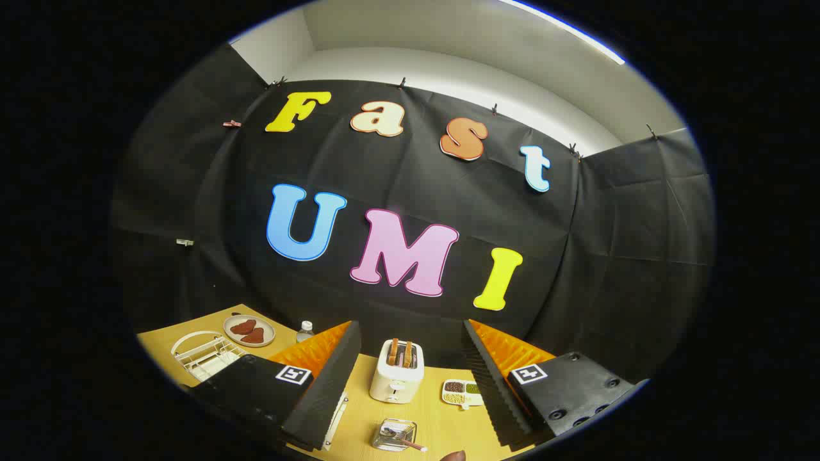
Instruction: Take the plate from the dish rack, then take the spoon from the basket and place it into the plate.
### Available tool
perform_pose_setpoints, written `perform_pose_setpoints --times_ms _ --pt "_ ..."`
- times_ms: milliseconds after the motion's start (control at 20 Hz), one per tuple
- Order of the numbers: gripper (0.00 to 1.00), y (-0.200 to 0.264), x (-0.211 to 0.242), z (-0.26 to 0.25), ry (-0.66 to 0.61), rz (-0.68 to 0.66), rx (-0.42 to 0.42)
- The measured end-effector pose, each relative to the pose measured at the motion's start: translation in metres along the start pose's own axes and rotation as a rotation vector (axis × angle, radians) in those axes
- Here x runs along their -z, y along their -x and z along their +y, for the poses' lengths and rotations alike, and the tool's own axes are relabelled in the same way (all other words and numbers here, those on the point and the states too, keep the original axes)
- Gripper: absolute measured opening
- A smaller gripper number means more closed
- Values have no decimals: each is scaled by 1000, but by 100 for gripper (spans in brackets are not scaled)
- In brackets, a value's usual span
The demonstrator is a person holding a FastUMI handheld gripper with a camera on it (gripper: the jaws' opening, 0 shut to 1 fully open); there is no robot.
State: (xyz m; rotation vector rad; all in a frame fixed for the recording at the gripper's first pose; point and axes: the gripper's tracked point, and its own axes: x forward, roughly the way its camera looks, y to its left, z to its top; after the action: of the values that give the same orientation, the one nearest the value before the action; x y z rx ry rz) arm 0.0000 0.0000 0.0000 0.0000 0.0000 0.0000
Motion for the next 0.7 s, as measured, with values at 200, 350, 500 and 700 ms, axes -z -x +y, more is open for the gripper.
perform_pose_setpoints --times_ms 200,350,500,700 --pt "97 -5 6 1 -23 16 5" --pt "97 -7 8 3 -26 18 7" --pt "97 -10 11 5 -23 23 4" --pt "97 -12 15 11 -26 35 -10"
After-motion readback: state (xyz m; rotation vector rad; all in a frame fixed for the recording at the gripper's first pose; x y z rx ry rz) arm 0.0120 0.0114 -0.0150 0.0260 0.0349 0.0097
